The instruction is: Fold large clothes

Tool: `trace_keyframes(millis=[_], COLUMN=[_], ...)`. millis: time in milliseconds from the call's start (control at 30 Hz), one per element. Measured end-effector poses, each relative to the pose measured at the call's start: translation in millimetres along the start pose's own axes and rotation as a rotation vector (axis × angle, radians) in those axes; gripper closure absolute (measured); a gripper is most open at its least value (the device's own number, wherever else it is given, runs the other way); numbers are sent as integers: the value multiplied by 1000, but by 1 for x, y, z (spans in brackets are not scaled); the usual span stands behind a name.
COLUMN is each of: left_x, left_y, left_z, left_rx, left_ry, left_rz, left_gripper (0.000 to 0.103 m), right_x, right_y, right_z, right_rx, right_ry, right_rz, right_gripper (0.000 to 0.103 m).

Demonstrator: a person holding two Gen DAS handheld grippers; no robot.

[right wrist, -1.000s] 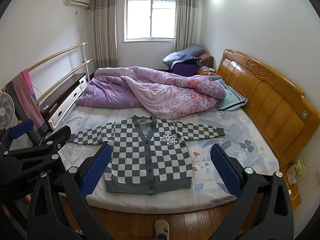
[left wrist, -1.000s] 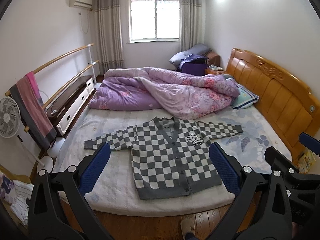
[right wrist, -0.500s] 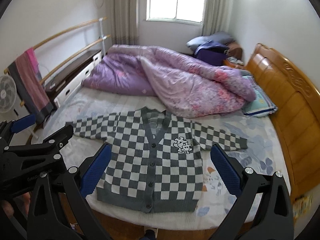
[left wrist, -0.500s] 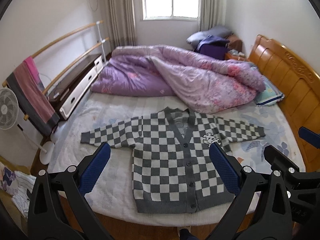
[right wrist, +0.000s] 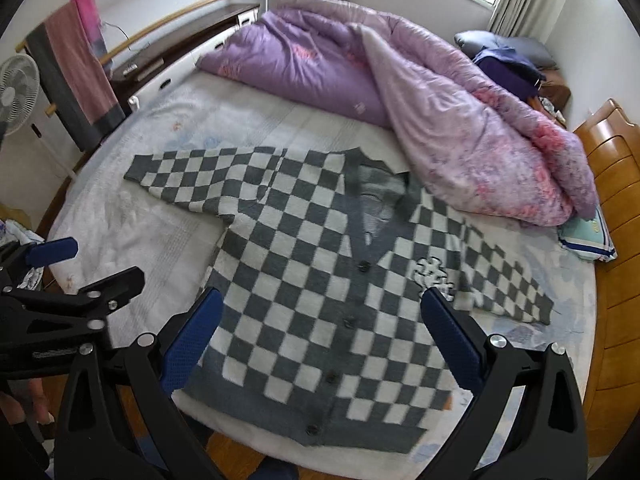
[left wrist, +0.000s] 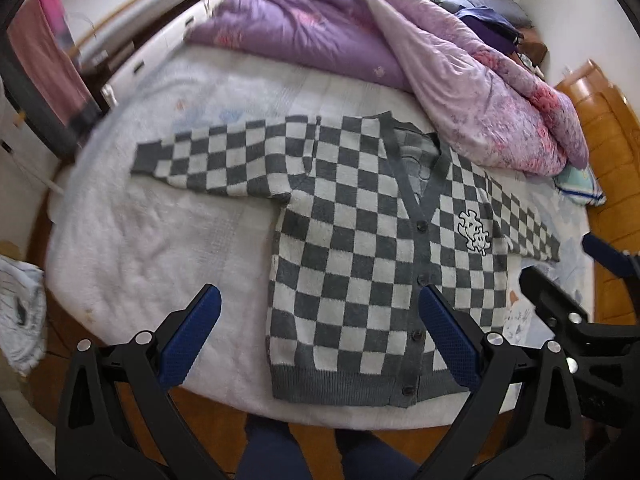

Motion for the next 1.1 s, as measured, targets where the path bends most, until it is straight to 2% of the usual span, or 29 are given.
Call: trace_keyframes(millis=[67, 133, 233, 267, 333, 467, 500, 533, 567, 600, 633, 667, 700, 767, 800, 867, 900, 1033, 1067, 1100], left_x=[-32, -66, -119, -147, -195, -290, -319, -333, -356, -369, -383, -399, -411, -427, -435, -442, -445, -448, -452, -453], left_y=[19, 34, 58, 70, 93, 138, 149, 155, 165, 170, 178, 190, 199, 219, 229, 240, 246, 263, 266, 267], left_z=[15, 32, 58, 68, 83, 103, 110, 114, 122, 126, 130, 133, 133, 133, 133, 134, 135, 138, 138, 139], left_rx=[-43, -45, -26, -23, -25, -35, -30, -24, -6, 12, 27, 27, 16, -2, -4, -3, 7, 6, 15, 16], left_ry=[-37, -92, -128, -162, -239, -408, -453, -475, -516, -542, -573, -608, -629, -677, -702, -732, -740, -751, -761, -765], left_rz=[-77, -134, -139, -137, -132, -86, -52, -43, -49, -57, -63, -66, -64, -63, -82, -105, -123, -122, -123, -121], left_gripper=[5, 5, 5, 5, 5, 6, 6, 6, 6, 8, 10, 17, 22, 23, 32, 39, 47, 49, 52, 58], right_x=[-21, -33, -55, -62, -74, -97, -103, -110, -116, -122, -128, -135, -141, -152, -154, -156, -156, -150, -149, -147], right_y=[23, 41, 72, 84, 110, 170, 182, 201, 214, 233, 243, 257, 269, 287, 299, 319, 326, 354, 357, 360], right_z=[17, 31, 56, 63, 75, 92, 94, 95, 95, 95, 94, 93, 91, 90, 89, 85, 84, 69, 67, 67], right_rx=[-10, -10, 5, -2, -37, -142, -161, -192, -214, -241, -251, -270, -287, -300, -311, -340, -353, -405, -406, -403], right_ry=[3, 15, 41, 45, 52, 96, 99, 99, 102, 107, 102, 94, 93, 90, 98, 143, 162, 251, 268, 275], right_rz=[-14, -53, -79, -86, -78, -6, 3, 22, 37, 63, 79, 100, 128, 159, 168, 207, 214, 237, 254, 257], right_gripper=[8, 8, 8, 11, 20, 43, 50, 53, 62, 70, 72, 75, 79, 81, 84, 89, 93, 94, 94, 94])
Point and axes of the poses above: each gripper's, at about its wrist camera, not at the fingertips, and y roughly the way its jaws point, x to its right, z to its top, the point moved 6 cm from there along y, roughly the way its jaws point, and after that the axes turned 7 degrees about -z, right-handed, at the moved point
